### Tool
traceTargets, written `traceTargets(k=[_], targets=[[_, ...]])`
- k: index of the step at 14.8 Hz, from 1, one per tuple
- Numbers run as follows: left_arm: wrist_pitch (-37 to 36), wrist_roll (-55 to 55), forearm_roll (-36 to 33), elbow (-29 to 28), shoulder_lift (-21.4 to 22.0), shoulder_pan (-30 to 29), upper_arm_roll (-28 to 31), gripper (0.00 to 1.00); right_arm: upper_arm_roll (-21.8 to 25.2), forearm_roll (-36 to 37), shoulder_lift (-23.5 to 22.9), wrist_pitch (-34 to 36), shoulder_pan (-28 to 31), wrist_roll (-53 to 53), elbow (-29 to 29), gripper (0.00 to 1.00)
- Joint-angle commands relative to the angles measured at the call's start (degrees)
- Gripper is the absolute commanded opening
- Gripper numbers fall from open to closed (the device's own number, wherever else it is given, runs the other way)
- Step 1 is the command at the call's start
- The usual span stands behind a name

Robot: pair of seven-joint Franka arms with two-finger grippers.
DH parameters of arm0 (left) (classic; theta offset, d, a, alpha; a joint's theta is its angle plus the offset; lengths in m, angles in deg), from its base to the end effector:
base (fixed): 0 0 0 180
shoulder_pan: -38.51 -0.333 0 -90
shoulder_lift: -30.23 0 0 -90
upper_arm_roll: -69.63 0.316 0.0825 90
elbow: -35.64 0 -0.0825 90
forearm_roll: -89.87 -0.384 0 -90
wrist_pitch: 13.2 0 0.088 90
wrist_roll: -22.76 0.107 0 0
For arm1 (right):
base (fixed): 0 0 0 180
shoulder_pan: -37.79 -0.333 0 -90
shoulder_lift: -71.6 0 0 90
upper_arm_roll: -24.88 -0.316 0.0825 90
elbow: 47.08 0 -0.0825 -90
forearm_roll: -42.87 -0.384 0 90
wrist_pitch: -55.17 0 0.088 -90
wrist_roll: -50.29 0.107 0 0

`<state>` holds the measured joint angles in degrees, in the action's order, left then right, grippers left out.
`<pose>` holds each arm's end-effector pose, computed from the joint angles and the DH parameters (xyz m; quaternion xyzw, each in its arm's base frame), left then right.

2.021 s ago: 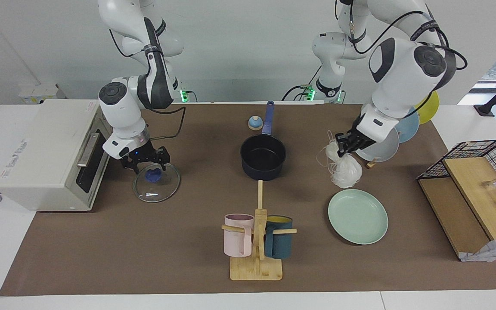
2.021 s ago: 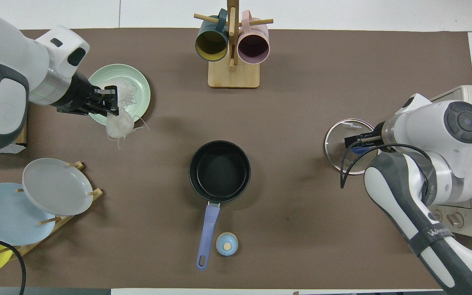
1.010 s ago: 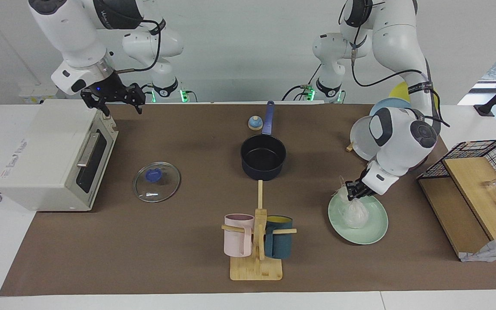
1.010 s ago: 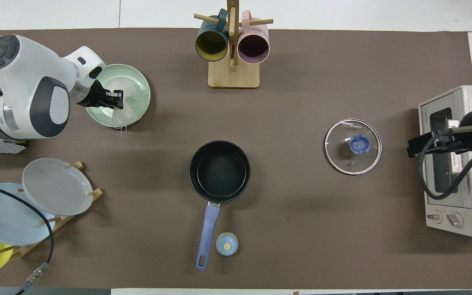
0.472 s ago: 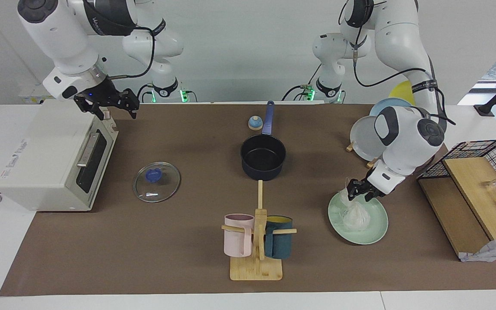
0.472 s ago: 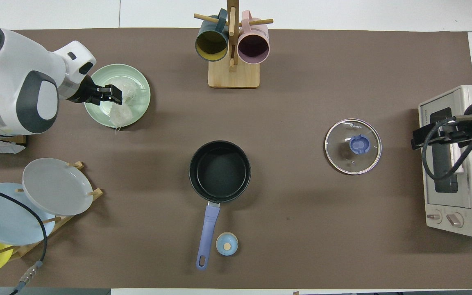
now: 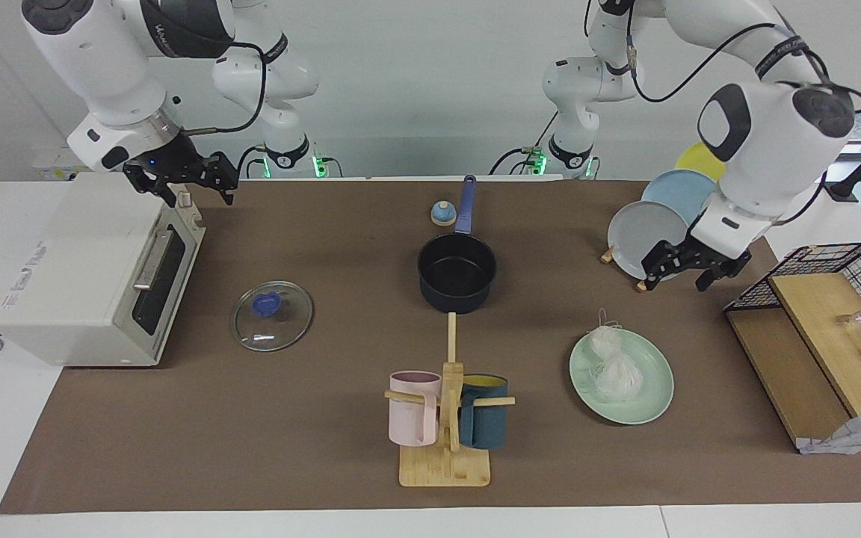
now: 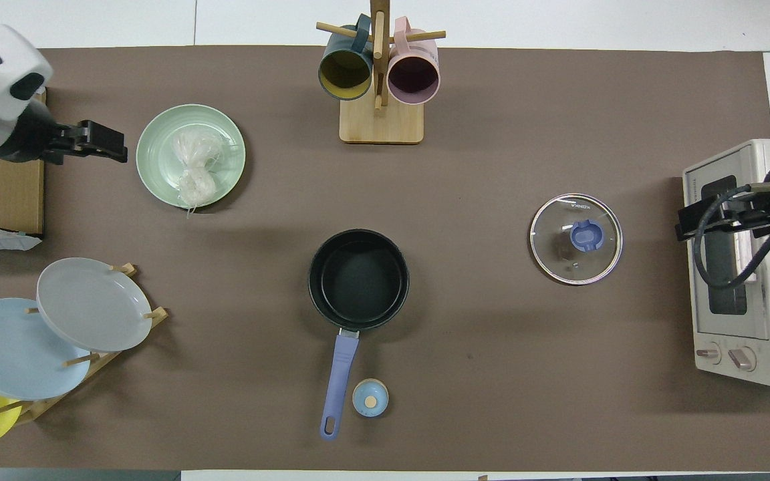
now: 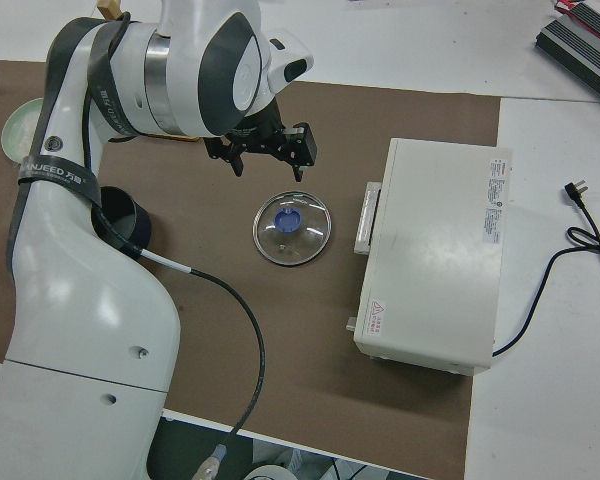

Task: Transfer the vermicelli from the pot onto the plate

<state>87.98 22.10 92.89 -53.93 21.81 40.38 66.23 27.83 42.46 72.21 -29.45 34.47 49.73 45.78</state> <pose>0.6106 -0.0586 0.5602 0.9985 -0.0354 0.0263 0.0317 0.5391 0.0042 0.5995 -0.9977 -0.0082 0.0665 0.0040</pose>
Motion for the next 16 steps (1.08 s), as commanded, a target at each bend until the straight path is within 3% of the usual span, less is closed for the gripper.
traceTargets(k=[1, 6, 9, 13, 16], targets=[[-7.5, -0.8, -1.3, -1.0, 5.9, 0.0, 0.4, 1.00, -0.8, 0.8, -0.4, 0.8, 1.7, 0.7, -1.3, 1.00], [-11.6, -2.5, -1.3, -6.7, 12.1, 0.3, 0.3, 1.00, -2.4, 0.8, -0.6, 0.7, 3.8, 0.7, -1.7, 1.00], [-12.7, -5.0, -1.2, -6.4, 12.0, 0.9, 0.3, 1.00, -2.7, 0.8, -0.9, 1.0, 4.3, 0.7, -2.1, 1.00], [-18.0, -5.1, -3.3, -1.0, 9.9, 1.4, 0.1, 1.00, -2.4, 0.7, -0.6, 0.4, 4.0, 0.7, -2.1, 1.00], [-17.1, -4.9, -4.3, -1.0, 9.8, 1.5, -0.1, 1.00, -2.3, 0.5, -0.3, 0.3, 3.9, 0.7, -2.1, 1.00]])
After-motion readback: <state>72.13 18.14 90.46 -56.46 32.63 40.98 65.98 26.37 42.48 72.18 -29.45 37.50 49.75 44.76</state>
